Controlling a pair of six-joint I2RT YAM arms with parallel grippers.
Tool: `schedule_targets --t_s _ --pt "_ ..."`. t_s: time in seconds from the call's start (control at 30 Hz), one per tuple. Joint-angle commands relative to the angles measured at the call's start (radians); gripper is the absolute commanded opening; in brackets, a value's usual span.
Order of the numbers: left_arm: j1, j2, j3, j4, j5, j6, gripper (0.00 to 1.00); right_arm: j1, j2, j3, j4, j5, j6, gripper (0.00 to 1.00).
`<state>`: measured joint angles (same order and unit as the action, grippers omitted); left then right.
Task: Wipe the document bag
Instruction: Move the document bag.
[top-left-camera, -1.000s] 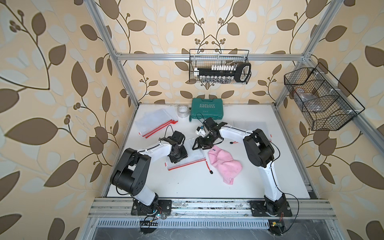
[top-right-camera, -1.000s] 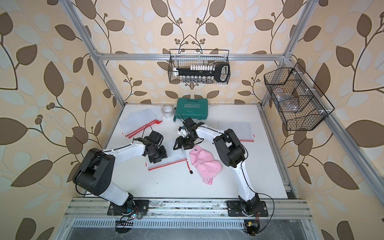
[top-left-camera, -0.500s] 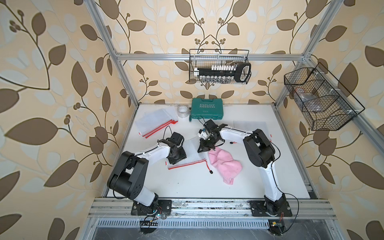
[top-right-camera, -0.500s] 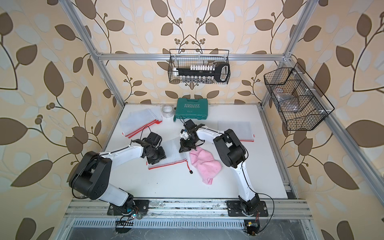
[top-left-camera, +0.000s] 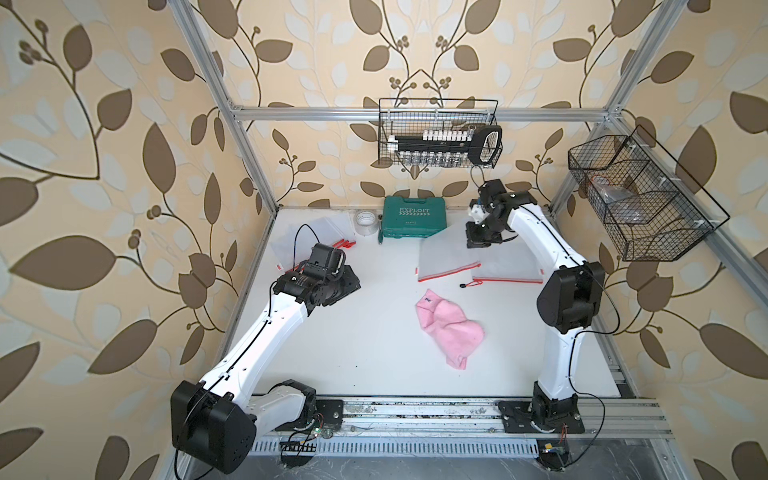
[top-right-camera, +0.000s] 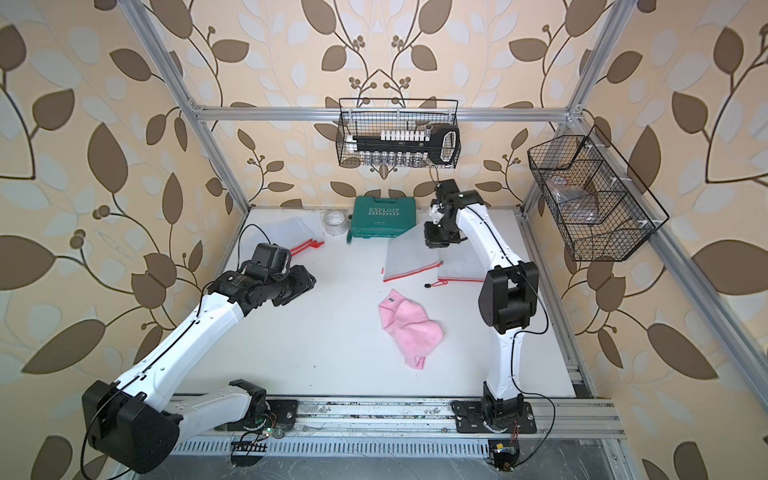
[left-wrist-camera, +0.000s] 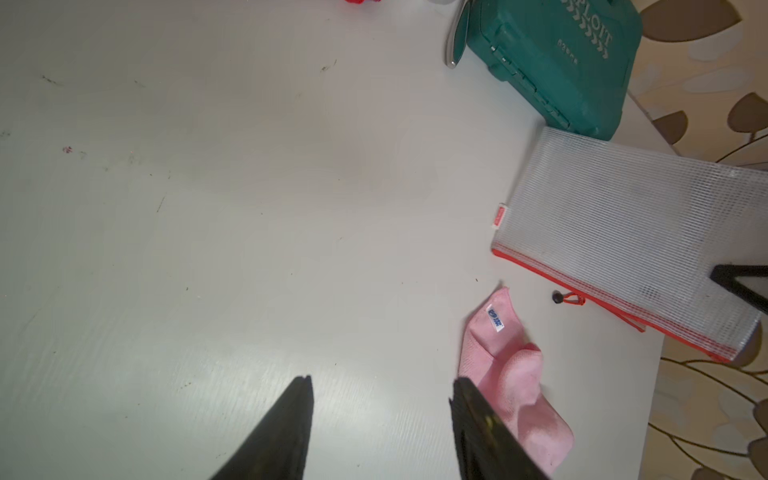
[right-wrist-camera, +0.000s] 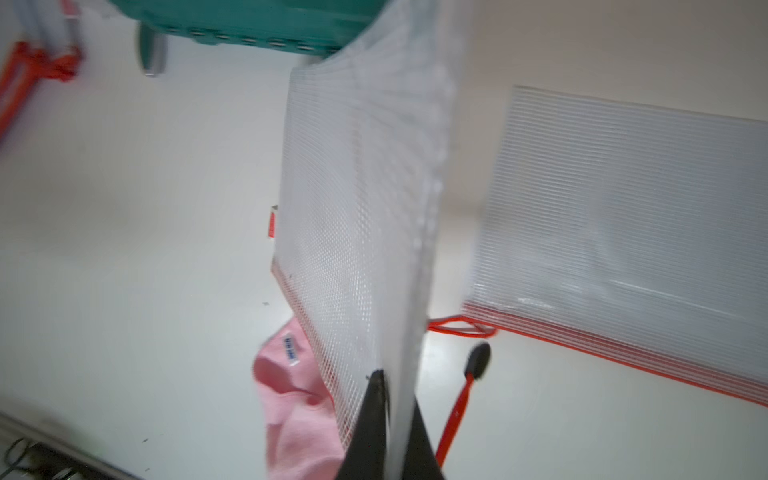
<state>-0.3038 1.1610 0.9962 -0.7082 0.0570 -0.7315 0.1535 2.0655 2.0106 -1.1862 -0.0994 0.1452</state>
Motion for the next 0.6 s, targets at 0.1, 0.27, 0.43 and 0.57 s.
schedule_targets --t_s 0.1,0.27,0.43,0.57 --pt "0.005 0.052 -0.012 -0.022 0.020 0.024 0.56 -0.101 0.125 0.052 -0.061 0.250 -0.128 0.00" --pt "0.005 0.085 0.004 -0.031 0.017 0.037 0.56 -0.138 0.177 0.086 0.022 0.311 -0.204 0.00" --pt "0.006 0.107 0.013 -0.037 0.014 0.034 0.56 -0.182 0.232 0.107 0.031 0.346 -0.242 0.00" --pt "0.006 0.122 0.016 -0.040 0.006 0.028 0.56 -0.209 0.257 0.114 0.049 0.364 -0.269 0.00"
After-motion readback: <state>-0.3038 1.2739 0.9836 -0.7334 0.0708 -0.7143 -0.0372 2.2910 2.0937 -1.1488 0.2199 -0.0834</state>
